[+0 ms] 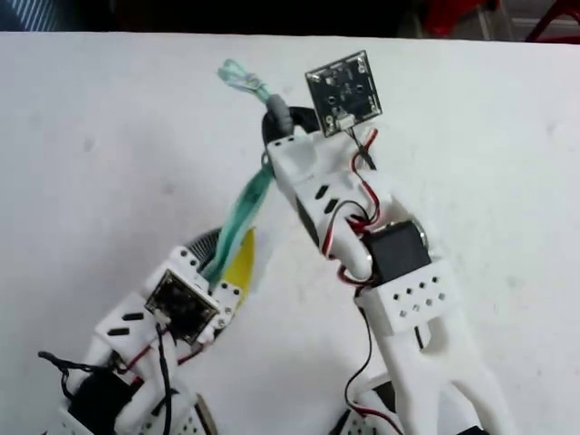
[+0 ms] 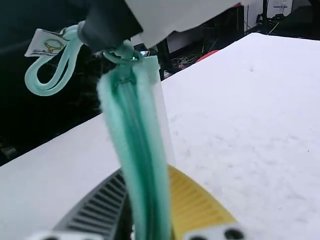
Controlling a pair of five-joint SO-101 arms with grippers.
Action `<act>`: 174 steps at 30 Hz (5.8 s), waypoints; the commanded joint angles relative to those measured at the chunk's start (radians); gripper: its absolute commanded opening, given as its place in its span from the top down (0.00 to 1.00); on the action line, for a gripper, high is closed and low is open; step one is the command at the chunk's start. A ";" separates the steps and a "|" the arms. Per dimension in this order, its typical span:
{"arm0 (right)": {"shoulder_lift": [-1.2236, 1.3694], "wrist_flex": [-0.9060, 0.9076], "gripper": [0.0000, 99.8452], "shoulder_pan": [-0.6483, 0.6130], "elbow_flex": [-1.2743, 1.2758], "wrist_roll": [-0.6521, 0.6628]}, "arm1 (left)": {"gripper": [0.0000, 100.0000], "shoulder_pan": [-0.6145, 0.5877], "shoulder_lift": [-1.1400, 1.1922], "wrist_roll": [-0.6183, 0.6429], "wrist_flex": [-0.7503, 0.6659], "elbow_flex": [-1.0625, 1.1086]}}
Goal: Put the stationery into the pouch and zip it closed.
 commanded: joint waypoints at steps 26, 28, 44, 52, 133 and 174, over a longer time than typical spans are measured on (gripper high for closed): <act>0.289 -0.312 0.98 0.341 -0.009 0.049 | 0.98 0.001 -0.012 -0.026 0.135 -0.092; 0.308 -0.314 0.98 0.341 -0.009 0.069 | 0.98 0.001 -0.012 -0.026 0.135 -0.092; 0.315 -0.285 0.98 0.328 0.017 0.269 | 0.98 -0.004 -0.012 -0.020 0.133 -0.092; 0.315 -0.285 0.98 0.325 0.020 0.290 | 0.98 0.001 -0.012 -0.020 0.133 -0.092; 0.351 0.955 0.73 -0.236 -0.844 -0.535 | 0.98 0.001 -0.012 -0.028 0.106 -0.052; 0.536 0.596 0.98 -0.297 -1.007 -0.195 | 0.76 -0.530 -0.012 0.229 0.255 -0.356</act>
